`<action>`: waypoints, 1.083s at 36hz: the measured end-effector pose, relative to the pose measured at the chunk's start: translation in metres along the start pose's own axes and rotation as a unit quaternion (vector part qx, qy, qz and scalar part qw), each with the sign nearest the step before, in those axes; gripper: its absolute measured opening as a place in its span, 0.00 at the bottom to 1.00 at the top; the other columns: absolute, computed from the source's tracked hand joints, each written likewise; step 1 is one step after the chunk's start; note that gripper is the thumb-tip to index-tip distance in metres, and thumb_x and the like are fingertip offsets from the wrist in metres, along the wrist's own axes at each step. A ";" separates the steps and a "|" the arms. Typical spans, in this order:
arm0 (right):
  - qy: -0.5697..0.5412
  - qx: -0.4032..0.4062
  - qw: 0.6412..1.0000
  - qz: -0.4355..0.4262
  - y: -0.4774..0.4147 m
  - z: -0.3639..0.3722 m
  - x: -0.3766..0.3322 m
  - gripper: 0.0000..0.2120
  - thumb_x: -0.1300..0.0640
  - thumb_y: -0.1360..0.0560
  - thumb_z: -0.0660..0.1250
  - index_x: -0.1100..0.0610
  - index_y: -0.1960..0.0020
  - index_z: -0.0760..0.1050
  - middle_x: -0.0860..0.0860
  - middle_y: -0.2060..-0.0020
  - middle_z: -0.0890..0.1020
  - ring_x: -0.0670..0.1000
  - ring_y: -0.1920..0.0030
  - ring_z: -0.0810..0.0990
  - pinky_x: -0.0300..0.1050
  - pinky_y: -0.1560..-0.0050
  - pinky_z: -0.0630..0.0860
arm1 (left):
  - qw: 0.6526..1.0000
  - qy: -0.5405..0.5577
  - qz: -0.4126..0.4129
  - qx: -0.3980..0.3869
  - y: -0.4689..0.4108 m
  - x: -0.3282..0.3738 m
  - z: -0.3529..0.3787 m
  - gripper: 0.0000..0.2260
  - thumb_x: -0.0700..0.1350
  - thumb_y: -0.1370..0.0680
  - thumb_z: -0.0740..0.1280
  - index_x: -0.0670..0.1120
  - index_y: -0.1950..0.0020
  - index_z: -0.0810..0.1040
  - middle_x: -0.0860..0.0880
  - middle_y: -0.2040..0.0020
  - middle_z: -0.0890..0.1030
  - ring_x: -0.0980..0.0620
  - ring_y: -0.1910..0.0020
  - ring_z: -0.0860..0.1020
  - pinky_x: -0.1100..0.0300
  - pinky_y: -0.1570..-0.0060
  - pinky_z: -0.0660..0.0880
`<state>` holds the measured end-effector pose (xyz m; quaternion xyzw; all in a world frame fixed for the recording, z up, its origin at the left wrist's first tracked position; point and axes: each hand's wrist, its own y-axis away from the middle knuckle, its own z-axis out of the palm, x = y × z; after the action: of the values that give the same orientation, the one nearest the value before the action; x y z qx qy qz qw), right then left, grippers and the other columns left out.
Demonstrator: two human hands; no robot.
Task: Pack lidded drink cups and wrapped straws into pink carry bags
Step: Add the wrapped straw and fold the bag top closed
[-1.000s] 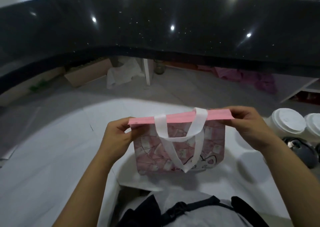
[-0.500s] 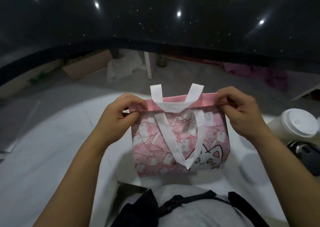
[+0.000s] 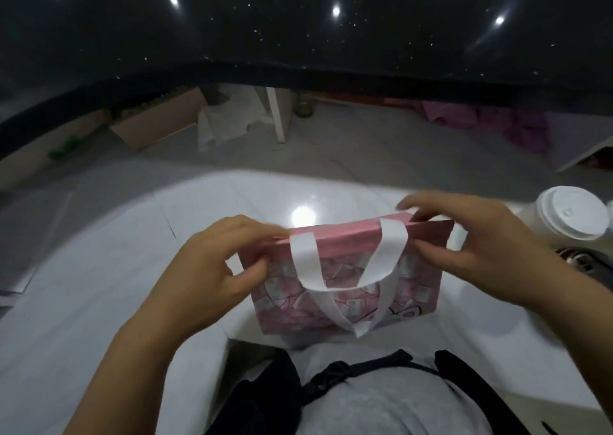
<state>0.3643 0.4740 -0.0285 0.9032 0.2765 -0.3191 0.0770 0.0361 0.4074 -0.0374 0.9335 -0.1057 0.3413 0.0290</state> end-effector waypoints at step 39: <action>0.069 -0.099 0.985 -0.123 0.027 -0.004 0.036 0.19 0.43 0.20 0.59 0.52 0.47 0.84 0.41 0.54 0.84 0.44 0.52 0.82 0.47 0.52 0.78 | 0.984 -0.123 0.085 -0.099 0.015 -0.007 -0.019 0.34 0.71 0.23 0.42 0.58 0.39 0.82 0.61 0.49 0.85 0.57 0.58 0.84 0.66 0.61 0.79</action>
<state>0.4040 0.4689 -0.0485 0.8698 0.4208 -0.2344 0.1073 0.0157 0.3961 -0.0272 0.9484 -0.2209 0.2133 0.0791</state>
